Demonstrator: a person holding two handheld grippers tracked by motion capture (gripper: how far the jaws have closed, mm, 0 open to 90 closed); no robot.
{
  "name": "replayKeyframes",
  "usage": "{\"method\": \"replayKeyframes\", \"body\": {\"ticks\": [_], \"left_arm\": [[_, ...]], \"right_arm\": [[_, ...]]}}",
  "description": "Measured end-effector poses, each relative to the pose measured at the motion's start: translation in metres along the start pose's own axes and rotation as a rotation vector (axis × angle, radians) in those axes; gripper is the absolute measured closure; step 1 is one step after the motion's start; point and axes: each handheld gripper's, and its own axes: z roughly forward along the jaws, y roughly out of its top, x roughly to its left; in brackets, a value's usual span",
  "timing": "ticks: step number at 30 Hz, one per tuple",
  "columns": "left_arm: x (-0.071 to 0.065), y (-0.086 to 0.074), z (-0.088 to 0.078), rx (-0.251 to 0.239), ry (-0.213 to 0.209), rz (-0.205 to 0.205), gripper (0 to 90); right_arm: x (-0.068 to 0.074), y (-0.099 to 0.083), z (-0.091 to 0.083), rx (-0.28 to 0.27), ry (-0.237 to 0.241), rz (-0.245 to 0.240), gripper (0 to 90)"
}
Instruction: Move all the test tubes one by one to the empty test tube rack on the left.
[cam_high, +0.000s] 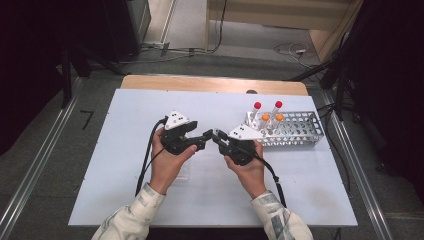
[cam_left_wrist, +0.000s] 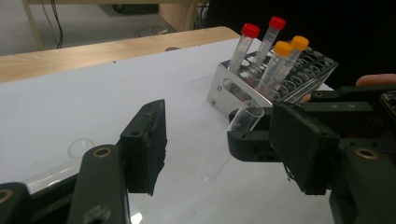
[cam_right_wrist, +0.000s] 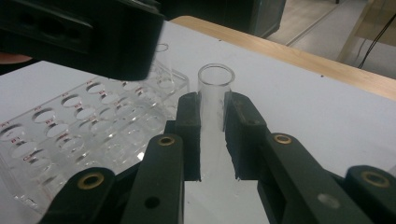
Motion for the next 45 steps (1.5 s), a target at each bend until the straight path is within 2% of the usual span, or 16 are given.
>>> {"method": "replayKeyframes", "body": {"ticks": [7, 15, 22, 31, 33, 39, 45], "left_arm": [[-0.005, 0.002, 0.010, 0.009, -0.018, 0.008, 48.3], [-0.008, 0.001, 0.016, 0.024, -0.014, 0.028, 59.1], [-0.010, 0.001, 0.019, 0.034, -0.027, 0.041, 72.3], [-0.010, 0.002, 0.018, 0.025, -0.008, 0.060, 77.4], [-0.011, 0.003, 0.018, 0.021, -0.004, 0.067, 77.5], [-0.006, 0.008, 0.013, -0.007, 0.003, 0.053, 77.5], [0.000, 0.015, 0.005, -0.027, 0.014, 0.041, 77.5]], "right_arm": [[0.004, 0.001, 0.002, -0.001, 0.005, -0.011, 73.9], [0.006, 0.001, 0.002, -0.002, 0.007, -0.009, 73.9], [0.006, 0.001, 0.003, -0.003, 0.007, -0.007, 73.9], [0.006, 0.001, 0.002, -0.005, 0.007, -0.002, 73.0], [0.006, 0.001, 0.002, -0.008, 0.010, 0.004, 69.4], [0.001, 0.002, -0.002, 0.001, 0.040, 0.041, 49.7], [-0.005, 0.002, -0.007, -0.006, 0.047, 0.063, 37.7]]}}
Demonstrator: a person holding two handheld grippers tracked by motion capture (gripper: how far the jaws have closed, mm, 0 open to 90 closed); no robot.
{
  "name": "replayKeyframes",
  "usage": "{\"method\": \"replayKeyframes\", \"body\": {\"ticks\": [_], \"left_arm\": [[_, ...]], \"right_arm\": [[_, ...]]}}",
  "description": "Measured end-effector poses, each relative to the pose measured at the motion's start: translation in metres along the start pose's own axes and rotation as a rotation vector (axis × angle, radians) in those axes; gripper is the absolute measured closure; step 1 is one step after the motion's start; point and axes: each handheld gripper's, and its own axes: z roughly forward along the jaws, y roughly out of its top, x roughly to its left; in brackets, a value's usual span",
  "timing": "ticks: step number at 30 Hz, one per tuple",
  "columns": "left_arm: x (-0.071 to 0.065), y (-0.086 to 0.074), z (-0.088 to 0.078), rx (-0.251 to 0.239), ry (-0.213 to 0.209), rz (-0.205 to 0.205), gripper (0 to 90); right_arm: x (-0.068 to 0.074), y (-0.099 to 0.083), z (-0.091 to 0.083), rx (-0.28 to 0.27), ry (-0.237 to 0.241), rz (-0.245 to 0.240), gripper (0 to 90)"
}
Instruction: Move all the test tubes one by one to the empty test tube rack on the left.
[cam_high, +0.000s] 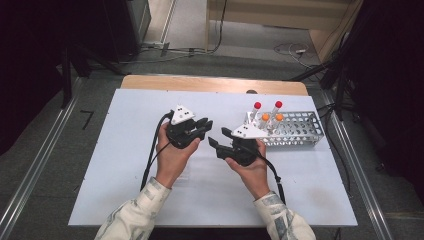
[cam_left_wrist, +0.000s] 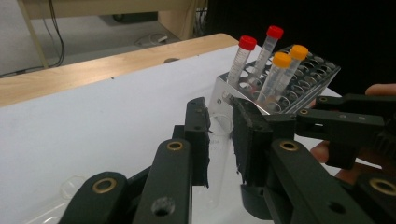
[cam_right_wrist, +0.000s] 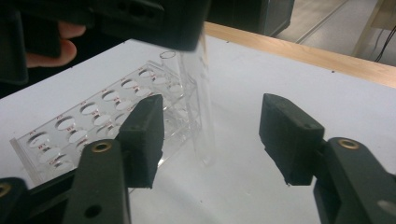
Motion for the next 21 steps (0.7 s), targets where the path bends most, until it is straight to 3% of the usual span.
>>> {"method": "replayKeyframes", "body": {"ticks": [9, 21], "left_arm": [[0.013, 0.008, -0.015, -0.026, 0.031, -0.009, 77.5], [0.034, 0.008, -0.036, -0.031, 0.115, 0.005, 77.5]], "right_arm": [[-0.008, -0.004, -0.007, 0.009, -0.019, 0.006, 35.9], [-0.013, -0.006, -0.011, 0.011, -0.034, 0.014, 35.3]]}}
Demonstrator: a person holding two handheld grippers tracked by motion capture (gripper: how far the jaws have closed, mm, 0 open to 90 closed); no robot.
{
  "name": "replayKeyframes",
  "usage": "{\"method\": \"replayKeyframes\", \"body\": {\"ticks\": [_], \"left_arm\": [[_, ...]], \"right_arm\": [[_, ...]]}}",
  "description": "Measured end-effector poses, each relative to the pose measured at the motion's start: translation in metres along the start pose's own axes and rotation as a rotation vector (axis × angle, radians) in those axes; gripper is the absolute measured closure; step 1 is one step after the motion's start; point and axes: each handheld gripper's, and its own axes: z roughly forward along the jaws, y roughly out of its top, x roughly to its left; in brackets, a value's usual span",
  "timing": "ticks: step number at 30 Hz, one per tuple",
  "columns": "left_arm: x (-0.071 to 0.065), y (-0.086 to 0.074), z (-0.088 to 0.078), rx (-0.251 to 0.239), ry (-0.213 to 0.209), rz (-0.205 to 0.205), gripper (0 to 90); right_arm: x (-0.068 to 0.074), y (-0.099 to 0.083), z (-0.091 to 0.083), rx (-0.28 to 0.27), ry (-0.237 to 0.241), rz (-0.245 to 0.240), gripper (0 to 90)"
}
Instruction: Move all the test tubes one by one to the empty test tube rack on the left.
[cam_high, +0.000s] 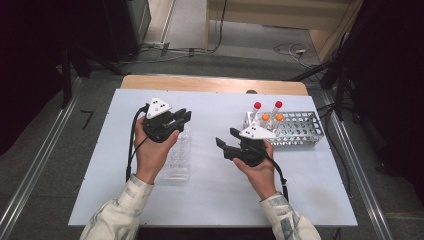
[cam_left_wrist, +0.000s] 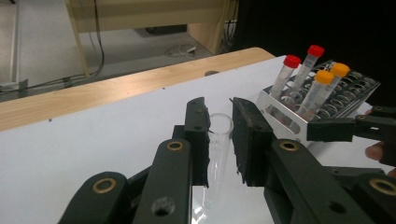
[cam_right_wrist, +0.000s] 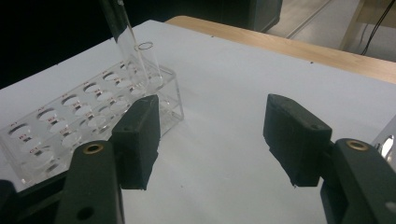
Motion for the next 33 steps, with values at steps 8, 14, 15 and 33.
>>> {"method": "replayKeyframes", "body": {"ticks": [8, 14, 15, 33], "left_arm": [[0.004, -0.007, -0.001, 0.010, 0.031, 0.014, 77.5], [0.004, -0.013, 0.003, 0.021, 0.056, 0.027, 77.5], [0.004, -0.015, 0.004, 0.023, 0.057, 0.028, 77.5], [-0.001, -0.050, 0.027, 0.109, 0.099, 0.072, 77.3]], "right_arm": [[0.000, 0.000, 0.000, 0.001, -0.001, 0.000, 35.3], [-0.001, 0.000, 0.000, 0.001, -0.002, 0.000, 35.2], [-0.001, -0.001, 0.000, 0.001, -0.002, -0.001, 35.3], [0.000, -0.002, 0.002, 0.014, -0.003, -0.009, 34.9]]}}
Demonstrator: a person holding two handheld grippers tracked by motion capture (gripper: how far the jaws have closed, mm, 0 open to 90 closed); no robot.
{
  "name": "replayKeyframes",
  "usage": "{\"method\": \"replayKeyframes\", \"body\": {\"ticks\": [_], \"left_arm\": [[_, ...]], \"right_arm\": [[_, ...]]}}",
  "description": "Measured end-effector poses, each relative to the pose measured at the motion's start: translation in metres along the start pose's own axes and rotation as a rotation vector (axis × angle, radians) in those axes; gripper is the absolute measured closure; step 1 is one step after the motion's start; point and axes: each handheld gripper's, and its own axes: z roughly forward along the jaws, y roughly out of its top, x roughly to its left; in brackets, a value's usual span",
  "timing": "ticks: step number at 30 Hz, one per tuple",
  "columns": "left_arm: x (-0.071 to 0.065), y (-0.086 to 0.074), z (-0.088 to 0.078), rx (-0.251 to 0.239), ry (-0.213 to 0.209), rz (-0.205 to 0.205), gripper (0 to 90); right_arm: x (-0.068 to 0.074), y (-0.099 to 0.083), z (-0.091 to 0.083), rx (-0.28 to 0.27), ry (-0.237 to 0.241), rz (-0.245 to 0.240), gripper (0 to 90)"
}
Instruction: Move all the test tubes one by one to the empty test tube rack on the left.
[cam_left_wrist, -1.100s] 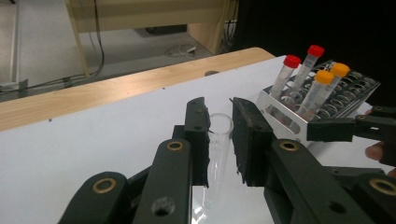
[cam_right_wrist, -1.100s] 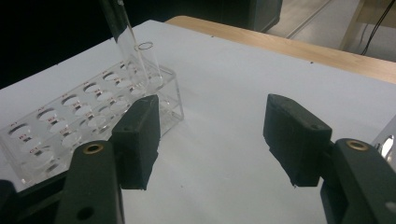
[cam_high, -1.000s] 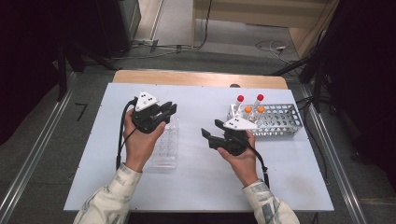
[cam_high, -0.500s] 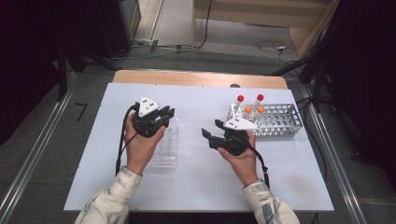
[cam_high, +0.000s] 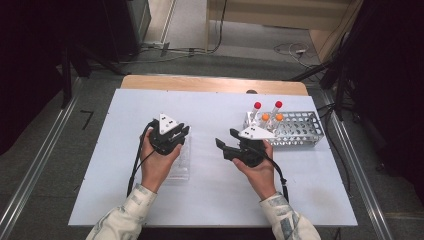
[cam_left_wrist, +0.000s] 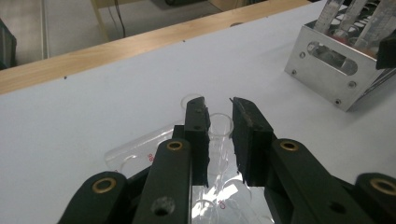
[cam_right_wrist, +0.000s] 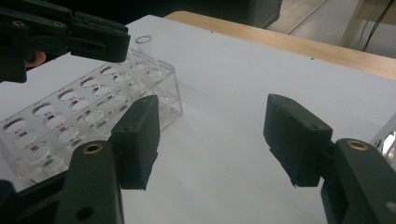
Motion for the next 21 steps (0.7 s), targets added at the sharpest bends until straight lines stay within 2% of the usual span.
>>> {"method": "replayKeyframes", "body": {"ticks": [4, 9, 14, 19, 21], "left_arm": [[0.000, 0.000, 0.001, 0.002, -0.003, 0.000, 77.1], [0.001, 0.001, -0.002, -0.014, -0.022, -0.018, 74.4], [0.004, 0.003, -0.008, -0.038, -0.061, -0.065, 69.0], [0.011, 0.006, -0.015, -0.066, -0.093, -0.128, 60.4], [0.013, 0.006, -0.017, -0.074, -0.094, -0.145, 54.5]], "right_arm": [[0.000, 0.000, 0.000, 0.000, 0.000, 0.000, 34.2], [0.000, 0.000, 0.000, 0.003, 0.003, 0.003, 32.9], [-0.001, -0.001, -0.002, -0.001, 0.001, 0.003, 32.2], [-0.006, -0.004, -0.007, -0.001, -0.010, 0.002, 32.0], [-0.009, -0.005, -0.011, 0.001, -0.019, 0.005, 31.8]]}}
